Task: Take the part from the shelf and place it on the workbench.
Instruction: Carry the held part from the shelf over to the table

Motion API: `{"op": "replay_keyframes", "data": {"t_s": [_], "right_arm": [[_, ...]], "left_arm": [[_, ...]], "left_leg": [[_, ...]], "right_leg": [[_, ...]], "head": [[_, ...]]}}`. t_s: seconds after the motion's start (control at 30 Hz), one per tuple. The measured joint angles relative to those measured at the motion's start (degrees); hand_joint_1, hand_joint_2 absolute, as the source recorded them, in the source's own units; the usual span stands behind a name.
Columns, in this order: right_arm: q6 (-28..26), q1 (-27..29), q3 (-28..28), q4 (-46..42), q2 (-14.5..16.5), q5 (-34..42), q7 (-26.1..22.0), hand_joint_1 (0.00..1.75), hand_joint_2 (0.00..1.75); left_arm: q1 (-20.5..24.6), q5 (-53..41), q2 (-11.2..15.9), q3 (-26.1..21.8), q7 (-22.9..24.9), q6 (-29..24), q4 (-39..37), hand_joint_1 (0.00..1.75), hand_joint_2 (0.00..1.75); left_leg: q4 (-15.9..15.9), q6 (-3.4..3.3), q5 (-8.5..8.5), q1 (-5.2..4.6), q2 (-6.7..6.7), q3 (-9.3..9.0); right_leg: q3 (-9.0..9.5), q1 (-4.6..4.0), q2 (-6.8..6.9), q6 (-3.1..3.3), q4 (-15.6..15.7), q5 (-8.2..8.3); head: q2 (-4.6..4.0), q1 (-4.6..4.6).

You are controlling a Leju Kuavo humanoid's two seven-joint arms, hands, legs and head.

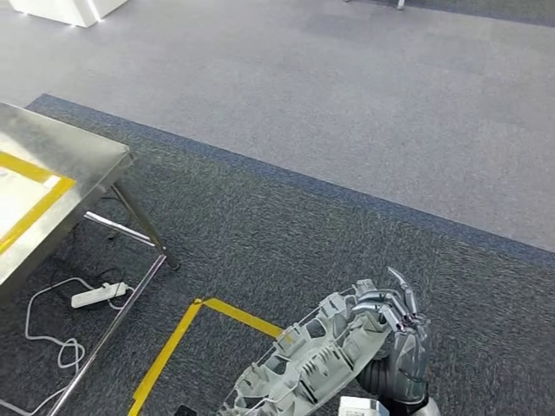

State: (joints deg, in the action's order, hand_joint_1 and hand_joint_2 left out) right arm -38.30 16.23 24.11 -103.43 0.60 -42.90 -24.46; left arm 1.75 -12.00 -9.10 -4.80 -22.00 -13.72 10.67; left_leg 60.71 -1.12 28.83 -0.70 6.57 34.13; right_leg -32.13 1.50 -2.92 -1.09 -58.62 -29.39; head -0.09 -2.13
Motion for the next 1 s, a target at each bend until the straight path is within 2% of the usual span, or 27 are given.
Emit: {"op": "replay_keyframes", "data": {"t_s": [0.07, 0.1, 0.13, 0.17, 0.2, 0.23, 0.27, 0.3, 0.33, 0.37, 0.4, 0.43, 0.47, 0.5, 0.53, 0.6, 0.63, 0.67, 0.7, 0.73, 0.77, 0.8, 0.87, 0.9, 0.93, 0.97, 1.0], "right_arm": [[0.1, -0.3, -0.1, 0.0, -0.1, -1.0, 0.5, 1.75, 1.75], [0.2, -0.5, -0.1, 0.0, -0.2, -1.5, 0.8, 1.75, 1.75], [0.3, -0.8, -0.2, 0.0, -0.3, -1.9, 1.1, 1.75, 1.75], [0.4, -1.3, -0.3, 0.0, -0.4, -2.2, 1.4, 1.75, 1.75], [0.6, -1.7, -0.3, 0.0, -0.5, -2.4, 1.6, 1.75, 1.75], [0.7, -2.2, -0.4, 0.0, -0.6, -2.6, 1.8, 1.75, 1.75], [0.9, -2.6, -0.5, 0.0, -0.7, -2.7, 1.9, 1.75, 1.75], [1.0, -3.0, -0.7, 0.0, -0.7, -2.9, 2.1, 1.75, 1.75], [1.1, -3.4, -0.8, 0.0, -0.8, -3.0, 2.2, 1.75, 1.75], [1.2, -3.7, -0.9, 0.0, -0.9, -3.0, 2.3, 1.75, 1.75], [1.2, -4.0, -1.0, 0.0, -1.0, -3.1, 2.5, 1.75, 1.75], [1.3, -4.3, -1.1, 0.0, -1.1, -3.1, 2.6, 1.75, 1.75], [1.4, -4.7, -1.2, 0.0, -1.2, -3.0, 2.8, 1.75, 1.75], [1.4, -5.0, -1.3, 0.0, -1.3, -3.0, 2.9, 1.75, 1.75], [1.5, -5.3, -1.5, -0.1, -1.4, -3.0, 2.9, 1.75, 1.75], [1.5, -5.4, -1.7, -0.1, -1.7, -2.9, 3.0, 1.75, 1.75], [1.6, -5.4, -1.9, -0.1, -1.9, -2.9, 3.0, 1.75, 1.75], [1.8, -5.3, -2.1, -0.1, -2.0, -3.0, 3.0, 1.75, 1.75], [2.0, -5.4, -2.3, -0.1, -2.1, -3.0, 3.1, 1.75, 1.75], [2.3, -5.5, -2.5, -0.1, -2.2, -3.2, 3.1, 1.75, 1.75], [2.5, -5.7, -2.7, -0.1, -2.3, -3.5, 3.2, 1.75, 1.75], [2.8, -5.8, -2.9, -0.1, -2.3, -4.0, 3.2, 1.75, 1.75], [3.2, -6.1, -3.0, 0.0, -2.4, -4.9, 3.4, 1.75, 1.75], [3.3, -6.2, -3.1, 0.1, -2.4, -5.4, 3.4, 1.75, 1.75], [3.4, -6.4, -3.1, 0.1, -2.4, -5.7, 3.5, 1.75, 1.75], [3.4, -6.5, -3.2, 0.1, -2.4, -5.9, 3.6, 1.75, 1.75], [3.4, -6.7, -3.3, 0.1, -2.4, -6.1, 3.6, 1.75, 1.75]], "left_arm": [[0.1, -0.4, 0.0, 0.1, 0.0, 0.2, 0.0, 0.0, 1.75], [0.2, -0.7, 0.0, 0.3, 0.0, 0.3, 0.0, 0.0, 1.75], [0.3, -0.9, 0.1, 0.4, 0.0, 0.3, 0.0, 0.0, 1.75], [0.3, -1.1, 0.1, 0.5, 0.1, 0.4, 0.0, 0.0, 1.75], [0.2, -1.2, 0.1, 0.6, 0.1, 0.4, 0.0, 0.0, 1.75], [0.1, -1.3, 0.1, 0.6, 0.1, 0.4, 0.0, 0.0, 1.75], [0.1, -1.4, 0.1, 0.7, 0.2, 0.5, 0.0, 0.0, 1.75], [0.1, -1.5, 0.1, 0.7, 0.2, 0.5, 0.0, 0.0, 1.75], [0.2, -1.6, 0.1, 0.8, 0.2, 0.5, 0.0, 0.0, 1.75], [0.3, -1.7, 0.1, 0.9, 0.2, 0.4, 0.0, 0.0, 1.75], [0.4, -1.8, 0.1, 1.0, 0.2, 0.4, 0.0, 0.0, 1.75], [0.4, -1.9, 0.1, 1.1, 0.1, 0.4, 0.0, 0.0, 1.75], [0.3, -1.9, 0.1, 1.1, 0.1, 0.4, 0.0, 0.0, 1.75], [0.2, -1.9, 0.1, 1.1, 0.1, 0.4, 0.0, 0.0, 1.75], [0.3, -2.0, 0.2, 1.2, 0.1, 0.4, 0.0, 0.0, 1.75], [0.6, -2.0, 0.1, 1.3, 0.1, 0.3, 0.0, 0.0, 1.75], [0.6, -2.0, 0.1, 1.4, 0.1, 0.3, 0.0, 0.0, 1.75], [0.6, -2.1, 0.1, 1.4, 0.1, 0.4, 0.0, 0.0, 1.75], [0.5, -2.1, 0.0, 1.5, 0.1, 0.4, 0.0, 0.0, 1.75], [0.3, -2.2, 0.0, 1.5, 0.1, 0.4, 0.0, 0.0, 1.75], [0.2, -2.3, 0.0, 1.5, 0.1, 0.5, 0.0, 0.0, 1.75], [0.2, -2.4, 0.0, 1.5, 0.1, 0.6, 0.0, 0.0, 1.75], [0.3, -2.5, 0.0, 1.5, 0.1, 0.7, 0.0, 0.0, 1.75], [0.3, -2.5, 0.0, 1.6, 0.1, 0.7, -0.1, 0.0, 1.75], [0.4, -2.6, 0.0, 1.6, 0.1, 0.7, -0.1, 0.0, 1.75], [0.4, -2.6, 0.0, 1.6, 0.1, 0.8, -0.1, 0.0, 1.75], [0.4, -2.7, 0.0, 1.6, 0.1, 0.8, -0.1, 0.0, 1.75]], "left_leg": [[5.4, 0.75, 2.54, 0.05, -3.75, 2.63], [9.2, 1.07, 3.93, 0.27, -4.89, 4.62], [12.3, 1.34, 4.76, 0.51, -5.45, 6.44], [13.9, 1.53, 4.63, 0.73, -5.75, 7.51], [13.4, 1.64, 3.42, 0.91, -6.0, 7.55], [10.9, 1.65, 1.33, 1.02, -6.37, 6.56], [7.2, 1.53, -0.86, 0.98, -7.45, 4.93], [3.9, 1.29, -2.19, 0.61, -9.07, 3.33], [1.2, 0.87, -2.61, 0.2, -10.49, 2.06], [-0.2, 0.45, -2.29, -0.23, -11.58, 1.35], [-0.8, -0.02, -1.61, -0.56, -11.71, 1.11], [-1.2, -0.48, -1.26, -0.55, -11.0, 0.78], [-1.5, -0.84, -1.15, -0.45, -10.2, 0.32], [-1.7, -1.24, -1.03, -0.28, -9.39, -0.2], [-1.8, -1.6, -0.92, -0.13, -8.58, -0.78], [-1.8, -2.17, -0.44, 0.02, -6.94, -1.44], [-1.8, -2.32, -0.1, 0.02, -5.99, -1.75], [-1.8, -2.36, 0.31, 0.02, -5.01, -2.23], [-1.8, -2.31, 0.78, 0.04, -4.04, -2.87], [-1.8, -2.18, 1.34, 0.1, -3.08, -3.67], [-1.8, -1.98, 2.0, 0.2, -2.18, -4.58], [-1.7, -1.7, 2.71, 0.26, -1.36, -5.41], [-1.5, -1.03, 3.83, 0.49, 0.0, -6.01], [-1.5, -0.71, 4.11, 0.6, 0.45, -6.03], [-1.4, -0.45, 4.17, 0.72, 0.72, -5.89], [-0.9, -0.2, 4.0, 0.74, 0.48, -5.74], [0.6, 0.07, 3.47, 0.64, -0.52, -5.08]], "right_leg": [[0.71, -0.04, 1.9, 0.54, 0.3, -0.37], [0.98, -0.1, 2.91, 0.7, 0.3, -0.64], [1.23, -0.14, 3.89, 0.77, 0.3, -0.93], [1.52, -0.14, 4.79, 0.74, 0.3, -1.22], [1.88, -0.13, 5.61, 0.65, 0.3, -1.53], [2.33, -0.12, 6.36, 0.5, 0.3, -1.87], [2.76, -0.13, 7.05, 0.3, 0.3, -2.26], [3.06, -0.2, 7.67, 0.0, 0.4, -2.67], [3.29, -0.29, 8.28, -0.36, 0.5, -3.08], [3.69, -0.38, 8.93, -0.7, 0.7, -3.42], [4.22, -0.42, 9.47, -1.14, 0.7, -3.49], [4.95, -0.36, 9.99, -1.59, 0.6, -3.53], [5.42, -0.22, 9.71, -1.92, 0.3, -3.73], [5.19, -0.07, 8.53, -2.2, -0.8, -4.11], [4.07, 0.04, 6.97, -2.28, -2.8, -4.93], [-0.83, 0.11, 3.9, -2.29, -9.8, -7.35], [-3.62, 0.1, 3.32, -2.35, -13.2, -8.36], [-5.87, 0.09, 3.09, -2.44, -15.3, -8.77], [-7.15, 0.09, 3.01, -2.5, -15.4, -8.15], [-7.41, 0.12, 2.87, -2.54, -13.5, -6.45], [-6.98, 0.19, 2.34, -2.63, -10.2, -3.7], [-6.44, 0.29, 1.19, -2.67, -6.8, -0.91], [-5.36, 0.27, -0.72, -2.16, -2.5, 1.99], [-5.11, 0.16, -0.98, -1.67, -2.1, 2.05], [-4.65, 0.03, -0.49, -1.1, -1.9, 1.68], [-4.17, 0.02, 0.06, -0.74, -1.7, 1.79], [-3.47, 0.05, 0.71, -0.41, -1.3, 1.47]], "head": [[0.0, -0.29], [0.0, -0.41], [0.0, -0.38], [0.0, -0.4], [0.0, -0.4], [0.0, -0.41], [0.0, -0.41], [0.0, -0.42], [0.0, -0.38], [0.0, -0.36], [0.0, -0.35], [0.0, -0.34], [0.0, -0.29], [0.0, -0.17], [0.0, 0.0], [0.0, 0.32], [0.0, 0.38], [0.0, 0.39], [0.0, 0.4], [0.0, 0.39], [0.0, 0.4], [0.0, 0.46], [0.0, 0.55], [0.0, 0.61], [0.0, 0.59], [0.0, 0.55], [0.0, 0.47]]}}
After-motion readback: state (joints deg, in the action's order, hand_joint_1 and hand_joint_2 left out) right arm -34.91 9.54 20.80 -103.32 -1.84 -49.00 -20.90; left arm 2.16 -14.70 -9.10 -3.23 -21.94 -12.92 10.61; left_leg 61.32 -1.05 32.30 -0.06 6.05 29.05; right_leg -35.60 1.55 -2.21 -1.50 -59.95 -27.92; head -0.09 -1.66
